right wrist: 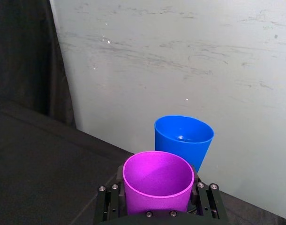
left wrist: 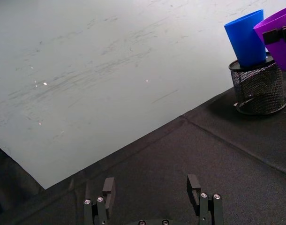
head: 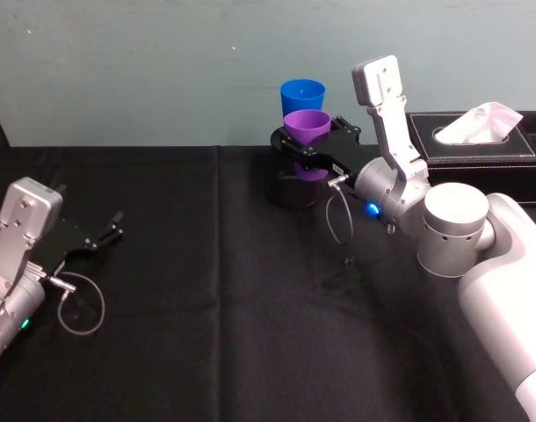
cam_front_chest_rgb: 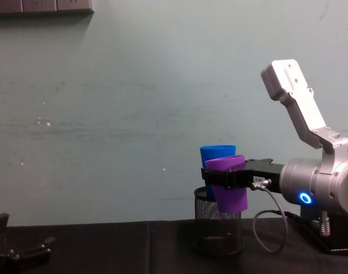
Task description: Pick up one cup with a gripper and tap it against the other cup.
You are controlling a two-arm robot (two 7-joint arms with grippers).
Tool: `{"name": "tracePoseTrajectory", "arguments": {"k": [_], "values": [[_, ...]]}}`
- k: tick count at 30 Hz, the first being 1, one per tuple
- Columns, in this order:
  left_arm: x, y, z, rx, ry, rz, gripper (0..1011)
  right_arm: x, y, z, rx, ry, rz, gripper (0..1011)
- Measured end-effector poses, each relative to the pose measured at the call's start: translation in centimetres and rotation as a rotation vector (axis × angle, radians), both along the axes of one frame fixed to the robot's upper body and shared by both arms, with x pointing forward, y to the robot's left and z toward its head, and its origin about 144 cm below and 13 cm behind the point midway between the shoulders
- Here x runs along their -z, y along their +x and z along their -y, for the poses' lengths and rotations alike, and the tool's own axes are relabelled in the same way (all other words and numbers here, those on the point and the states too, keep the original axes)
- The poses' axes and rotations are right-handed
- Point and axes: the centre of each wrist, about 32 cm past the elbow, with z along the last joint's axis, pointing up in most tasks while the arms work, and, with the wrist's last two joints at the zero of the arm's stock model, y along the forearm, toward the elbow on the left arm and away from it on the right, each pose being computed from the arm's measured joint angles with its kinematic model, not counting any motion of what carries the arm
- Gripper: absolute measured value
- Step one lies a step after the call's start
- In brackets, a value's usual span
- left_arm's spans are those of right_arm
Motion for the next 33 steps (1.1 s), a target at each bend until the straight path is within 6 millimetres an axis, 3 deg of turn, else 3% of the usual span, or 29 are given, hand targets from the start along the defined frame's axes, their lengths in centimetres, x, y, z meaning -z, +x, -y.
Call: {"name": "tracePoseTrajectory", "arguments": {"k": [33], "values": [[0.00,0.00,0.00,0.000,0.000,0.000,1000,0.00,0.00,0.00,0.000,0.000,0.000,749]]}}
